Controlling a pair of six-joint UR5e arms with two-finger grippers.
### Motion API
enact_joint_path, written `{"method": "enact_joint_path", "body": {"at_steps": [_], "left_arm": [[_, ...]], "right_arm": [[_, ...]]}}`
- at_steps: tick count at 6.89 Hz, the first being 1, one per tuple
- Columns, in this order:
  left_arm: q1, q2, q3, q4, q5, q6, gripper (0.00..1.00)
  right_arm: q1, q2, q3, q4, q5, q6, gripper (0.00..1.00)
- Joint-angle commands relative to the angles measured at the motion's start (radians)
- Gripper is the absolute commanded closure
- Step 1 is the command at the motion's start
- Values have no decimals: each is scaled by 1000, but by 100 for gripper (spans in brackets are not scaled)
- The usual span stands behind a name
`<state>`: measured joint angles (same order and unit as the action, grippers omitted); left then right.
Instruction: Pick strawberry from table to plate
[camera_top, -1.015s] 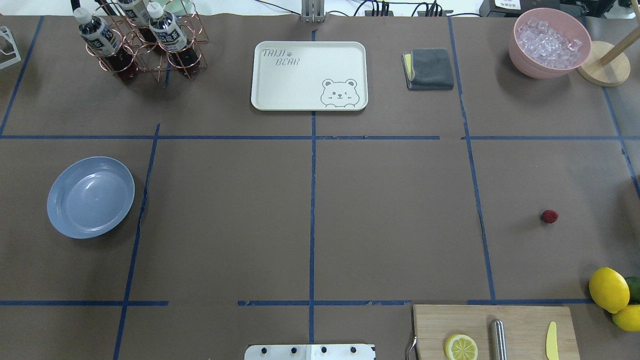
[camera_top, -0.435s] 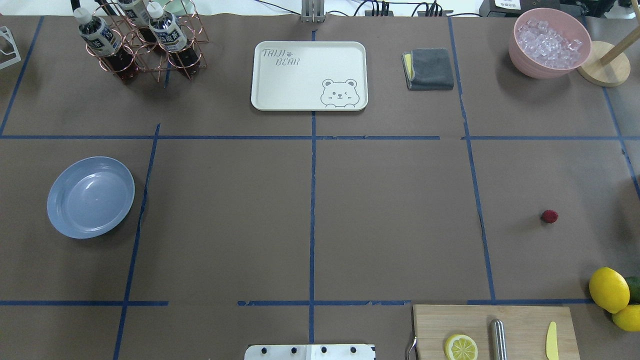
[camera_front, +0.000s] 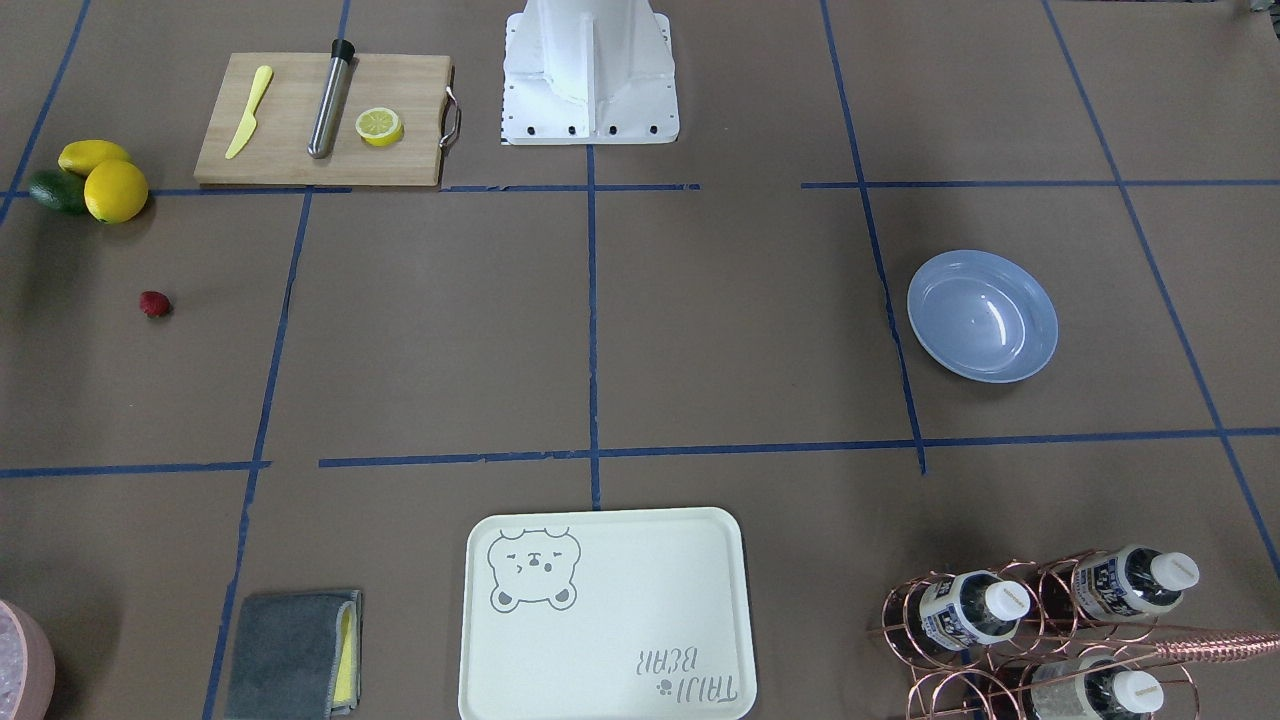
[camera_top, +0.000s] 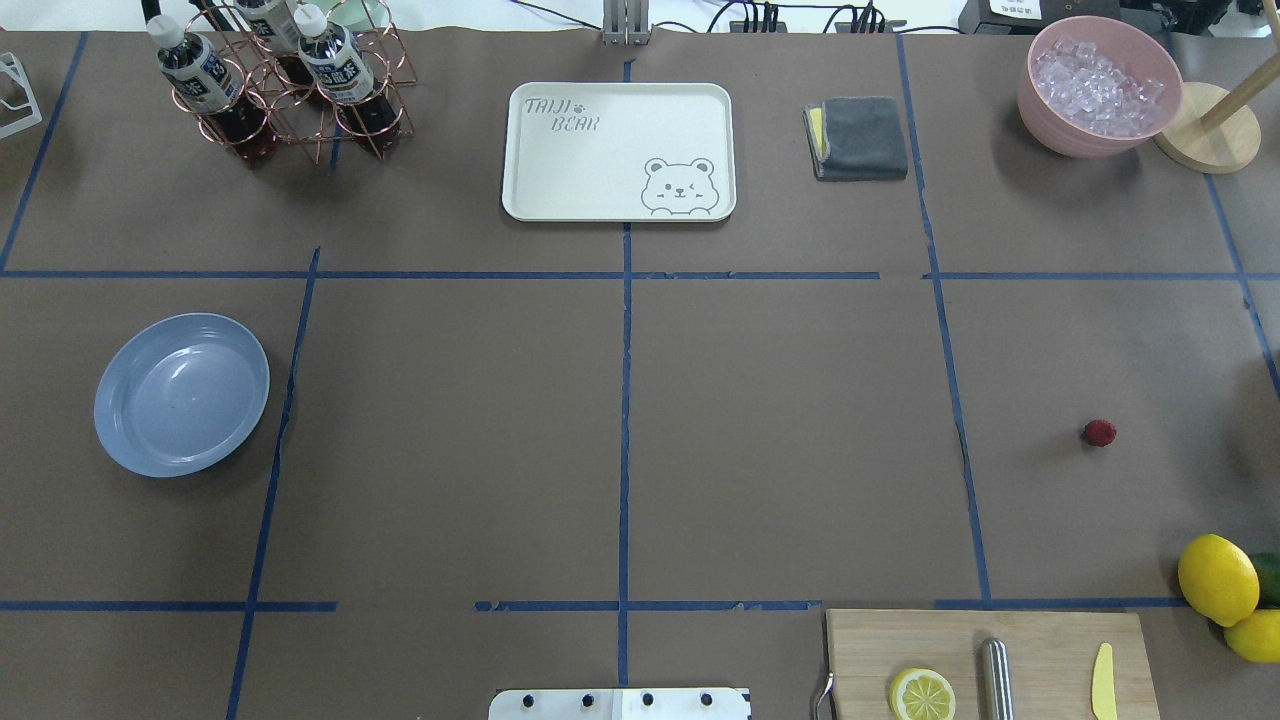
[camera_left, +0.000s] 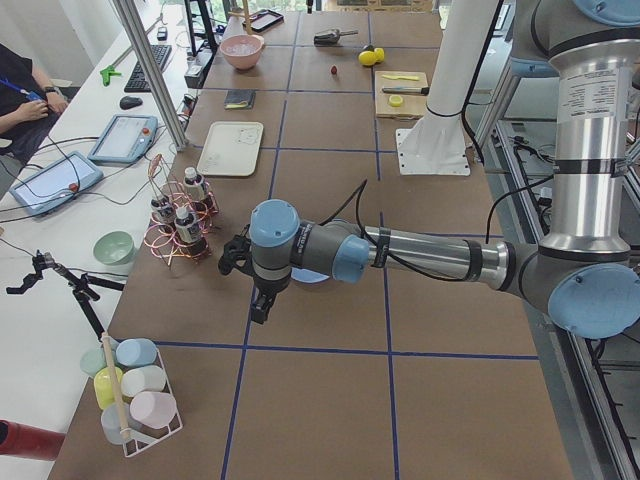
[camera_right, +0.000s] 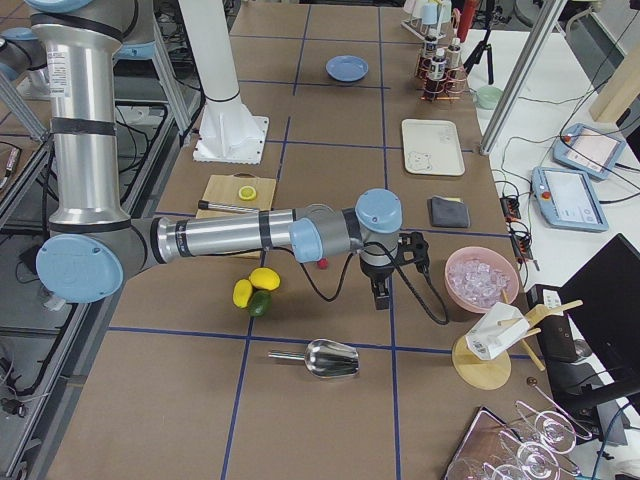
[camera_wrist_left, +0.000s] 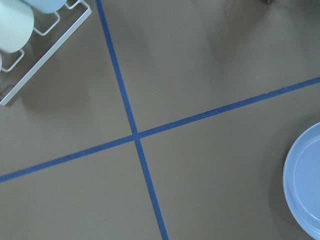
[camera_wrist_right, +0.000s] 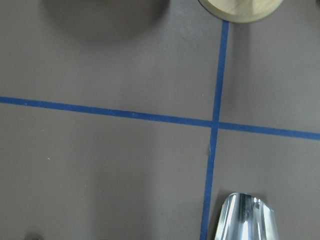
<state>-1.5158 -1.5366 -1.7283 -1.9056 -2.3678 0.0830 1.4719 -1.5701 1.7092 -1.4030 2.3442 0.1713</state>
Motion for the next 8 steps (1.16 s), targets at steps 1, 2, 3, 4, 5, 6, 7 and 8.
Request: {"method": "enact_joint_path", "body": {"at_steps": [1, 2, 3, 4, 5, 6, 7, 8], "left_arm": [[3, -11, 54, -249, -11, -3, 0], [5, -14, 79, -324, -19, -61, 0], [40, -4, 88, -460, -22, -142, 0], [162, 28, 96, -508, -36, -245, 0], [251, 32, 102, -557, 35, -379, 0], [346, 55, 111, -628, 150, -517, 0], [443, 56, 151, -730, 247, -712, 1], [489, 61, 200, -810, 269, -821, 19]], "right_arm": [[-1, 5, -5, 56, 1, 86, 0], [-1, 12, -2, 58, 1, 86, 0], [-10, 18, 1, 58, 3, 86, 0], [-22, 18, 0, 59, 3, 85, 0], [-25, 16, -2, 59, 3, 86, 0], [-25, 9, -2, 59, 3, 85, 0], [-25, 4, -2, 65, 4, 85, 0], [-24, 2, -3, 71, 4, 86, 0]]}}
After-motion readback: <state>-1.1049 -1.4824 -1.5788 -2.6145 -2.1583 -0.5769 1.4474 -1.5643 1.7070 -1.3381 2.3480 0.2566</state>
